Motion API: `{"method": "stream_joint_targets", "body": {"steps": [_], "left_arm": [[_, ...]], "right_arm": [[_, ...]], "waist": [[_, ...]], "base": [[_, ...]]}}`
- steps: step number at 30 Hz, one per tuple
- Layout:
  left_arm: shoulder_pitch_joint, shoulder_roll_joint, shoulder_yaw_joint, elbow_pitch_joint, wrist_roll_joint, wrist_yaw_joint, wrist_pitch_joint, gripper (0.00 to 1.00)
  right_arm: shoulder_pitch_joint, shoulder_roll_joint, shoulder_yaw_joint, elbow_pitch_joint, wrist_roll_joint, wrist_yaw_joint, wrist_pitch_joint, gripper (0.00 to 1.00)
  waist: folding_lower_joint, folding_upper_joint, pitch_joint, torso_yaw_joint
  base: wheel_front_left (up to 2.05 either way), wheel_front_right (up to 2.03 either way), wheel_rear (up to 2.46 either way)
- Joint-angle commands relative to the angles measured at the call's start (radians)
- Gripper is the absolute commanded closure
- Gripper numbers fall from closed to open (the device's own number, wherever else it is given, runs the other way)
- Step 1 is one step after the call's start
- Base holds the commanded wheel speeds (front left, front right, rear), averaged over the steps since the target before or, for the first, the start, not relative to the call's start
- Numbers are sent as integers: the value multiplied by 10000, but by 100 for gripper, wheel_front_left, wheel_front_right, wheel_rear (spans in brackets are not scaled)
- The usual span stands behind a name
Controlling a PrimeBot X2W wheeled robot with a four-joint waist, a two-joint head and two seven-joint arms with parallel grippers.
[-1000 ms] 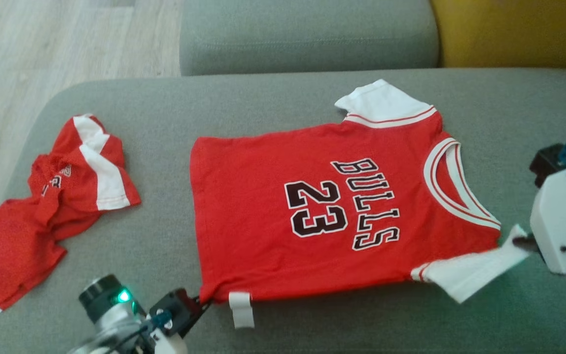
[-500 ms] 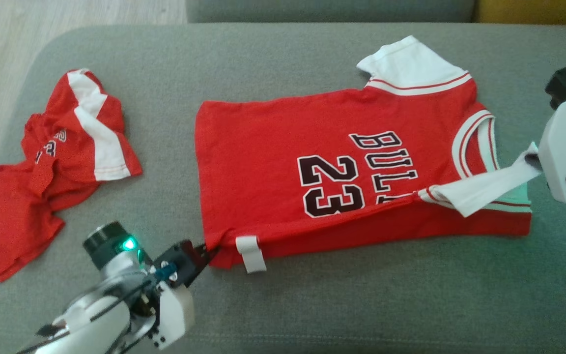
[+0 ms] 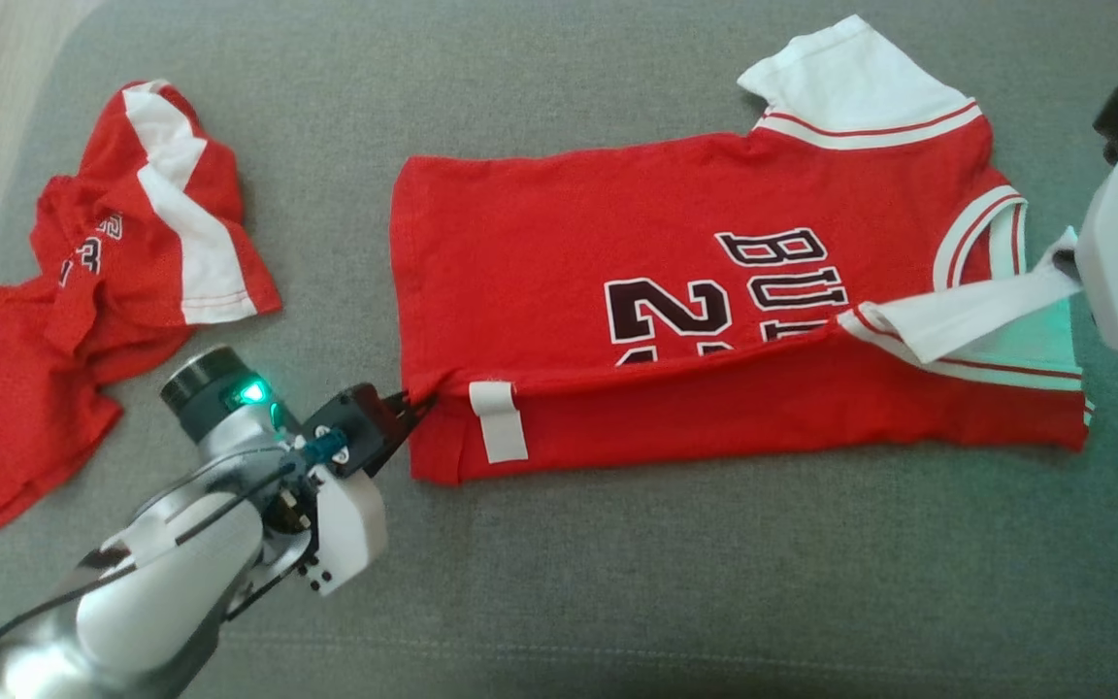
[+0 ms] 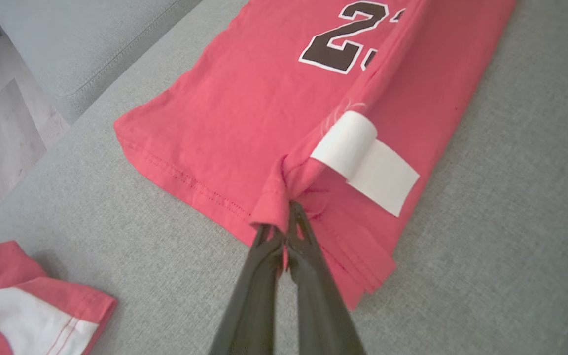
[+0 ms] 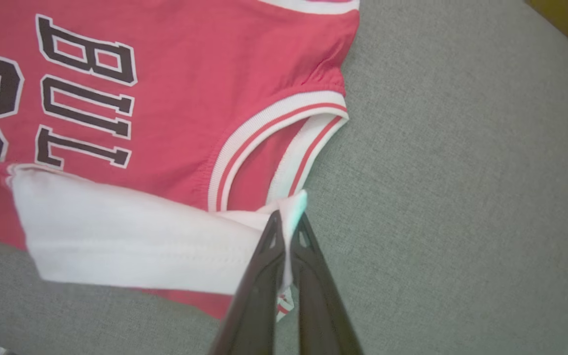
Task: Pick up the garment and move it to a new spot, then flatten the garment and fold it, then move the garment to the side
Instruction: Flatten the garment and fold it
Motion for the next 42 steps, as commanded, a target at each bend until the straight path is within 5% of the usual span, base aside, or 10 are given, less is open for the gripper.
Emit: {"method": "stream_joint_targets", "body": {"steps": [1,12,13,14,15,27,42], "left_arm": [[-538,241,344,-43,-72,17,-145,100],[-1047,-209,53,1188,-258,16,-758,100],[-1067,-264,62,1288,-301,21,-783,67],[-1080,-320,95,1402,-352,61,-800,0],[-1094,-373,124,1527,-409,83,-803,0],[-796,-582,1055,1993,-1161,1212,-1689,0],[1858,-1048,4639,-1324,-3231,3744,-2465,0]], "right_arm": [[-287,-177,-30,-185,23,-9,-119,100],[-670,-147,278,332,233,-9,-572,100],[-700,-117,254,379,230,-9,-624,100],[-726,-86,210,430,200,-9,-710,17],[-744,-41,153,509,172,-9,-768,0],[-541,632,-583,1257,-586,-9,-2752,0],[1800,3035,-2600,410,-2001,-9,-9719,0]], "waist": [[-1,0,78,-8],[-1,0,438,-1],[-1,0,469,-4],[-1,0,494,-5],[-1,0,518,-7],[-1,0,139,-49],[-1,0,-1295,-254]], "base": [[0,0,0],[0,0,0],[0,0,0],[0,0,0],[0,0,0],[0,0,0],[0,0,0]]}}
